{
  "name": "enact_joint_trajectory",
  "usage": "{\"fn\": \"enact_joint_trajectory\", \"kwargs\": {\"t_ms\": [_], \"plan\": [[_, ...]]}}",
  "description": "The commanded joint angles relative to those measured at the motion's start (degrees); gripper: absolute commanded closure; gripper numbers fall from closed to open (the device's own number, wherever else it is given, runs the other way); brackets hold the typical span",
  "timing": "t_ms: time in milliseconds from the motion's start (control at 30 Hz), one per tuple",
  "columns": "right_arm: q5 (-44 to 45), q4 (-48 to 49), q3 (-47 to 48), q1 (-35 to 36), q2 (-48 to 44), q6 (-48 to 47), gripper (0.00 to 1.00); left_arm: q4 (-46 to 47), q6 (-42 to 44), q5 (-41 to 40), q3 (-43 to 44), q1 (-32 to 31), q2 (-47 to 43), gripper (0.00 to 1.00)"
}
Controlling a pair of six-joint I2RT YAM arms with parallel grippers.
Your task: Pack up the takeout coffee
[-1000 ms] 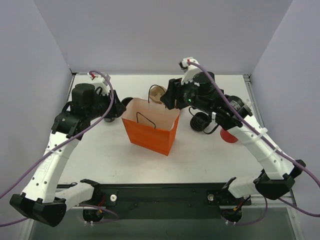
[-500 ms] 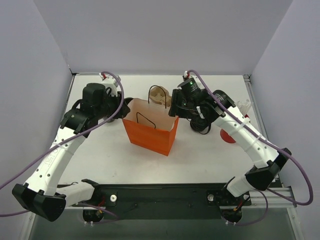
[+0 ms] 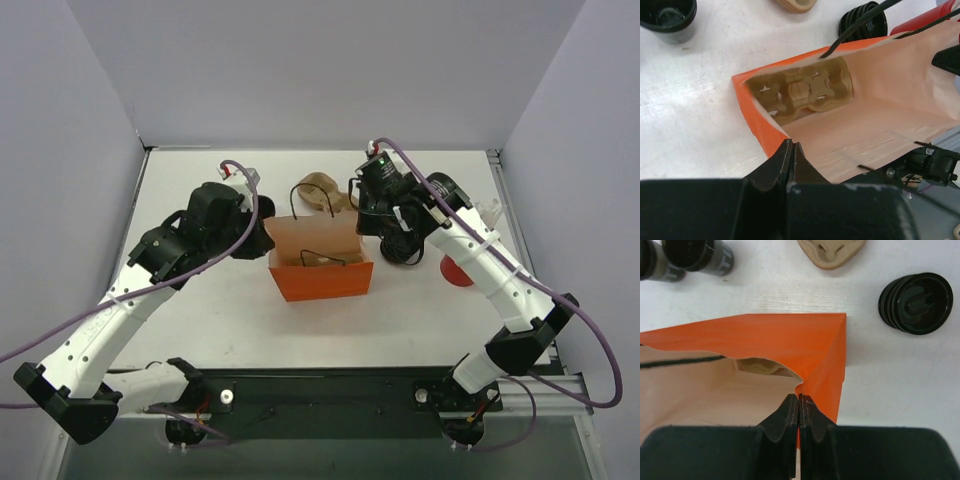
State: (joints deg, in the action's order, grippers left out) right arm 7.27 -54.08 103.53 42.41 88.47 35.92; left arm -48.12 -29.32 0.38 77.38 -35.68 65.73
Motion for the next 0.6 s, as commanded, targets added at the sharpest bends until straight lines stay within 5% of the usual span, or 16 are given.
{"fn": "enact_joint_trajectory", "kwargs": {"t_ms": [0,133,567], "plan": [[0.9,-2.7,-4.56,-0.67,-0.4,-2.87,1.0,-4.35,-6.72,-5.04,0.31,-0.97,-2.1,0.96],[1.52,-2.17,-3.51,-1.19,-0.93,-3.14,1.0,-8.3,-3.21,-9.6,6.71,-0.97,-0.26,0.61],[-0.06,0.65,-5.44,-0.67,-3.04,-2.96,1.0,-4.7,-0.39,-11.45,7.34,-0.97,2.38,0.49]]}}
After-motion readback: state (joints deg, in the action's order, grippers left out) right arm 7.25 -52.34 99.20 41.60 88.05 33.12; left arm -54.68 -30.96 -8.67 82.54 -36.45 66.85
